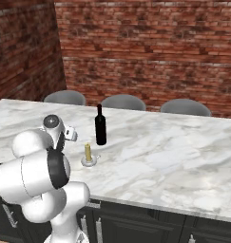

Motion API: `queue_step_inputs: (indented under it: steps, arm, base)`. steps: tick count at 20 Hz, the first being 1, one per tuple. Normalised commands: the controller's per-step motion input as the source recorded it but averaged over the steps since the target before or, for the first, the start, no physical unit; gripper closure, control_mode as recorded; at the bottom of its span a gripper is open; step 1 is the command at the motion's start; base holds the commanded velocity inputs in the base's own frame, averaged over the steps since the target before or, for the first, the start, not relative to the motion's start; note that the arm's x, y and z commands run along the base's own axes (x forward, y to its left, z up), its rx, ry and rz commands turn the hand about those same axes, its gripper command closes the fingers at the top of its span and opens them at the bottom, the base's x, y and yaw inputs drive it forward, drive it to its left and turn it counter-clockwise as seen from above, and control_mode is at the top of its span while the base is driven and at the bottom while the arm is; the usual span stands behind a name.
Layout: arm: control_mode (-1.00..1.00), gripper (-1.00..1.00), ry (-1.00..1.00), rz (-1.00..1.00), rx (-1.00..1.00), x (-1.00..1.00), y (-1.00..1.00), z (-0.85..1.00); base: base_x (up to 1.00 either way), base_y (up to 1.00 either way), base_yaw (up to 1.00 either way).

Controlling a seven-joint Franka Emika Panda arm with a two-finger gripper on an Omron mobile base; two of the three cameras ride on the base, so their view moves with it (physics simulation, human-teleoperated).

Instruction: Pick the candle and candle from the dining table and place them in the open cabinet. Close the cabinet after placing the objects.

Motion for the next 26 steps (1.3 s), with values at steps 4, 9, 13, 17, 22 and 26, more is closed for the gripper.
queue_step_inputs:
  steps: [4, 9, 13, 17, 22, 26]
  arm:
    - [-1.0, 1.0, 0.03, -0.09, 0.0, -0.03, -0.07, 0.7]
    - [-1.0, 1.0, 0.01, -0.11, -0.02, -0.11, -0.31, 0.57]
    - [-1.0, 1.0, 0.0, -0.04, -0.04, -0.32, -0.46, 0.42]
    - [-1.0, 1.0, 0.0, 0.0, -0.05, -0.38, -0.43, 0.34]
    - [-1.0, 1.0, 0.0, 0.0, -0.04, -0.25, -0.37, 0.13]
    - [-1.0, 1.0, 0.0, 0.0, -0.02, -0.16, -0.42, 0.03]
  base:
    - [0.0, 0.0, 0.0]
    - [0.0, 0.0, 0.0]
    - [0.0, 0.0, 0.0]
    - [0.0, 0.0, 0.0]
    - [0.0, 0.0, 0.0]
    - [0.0, 0.0, 0.0]
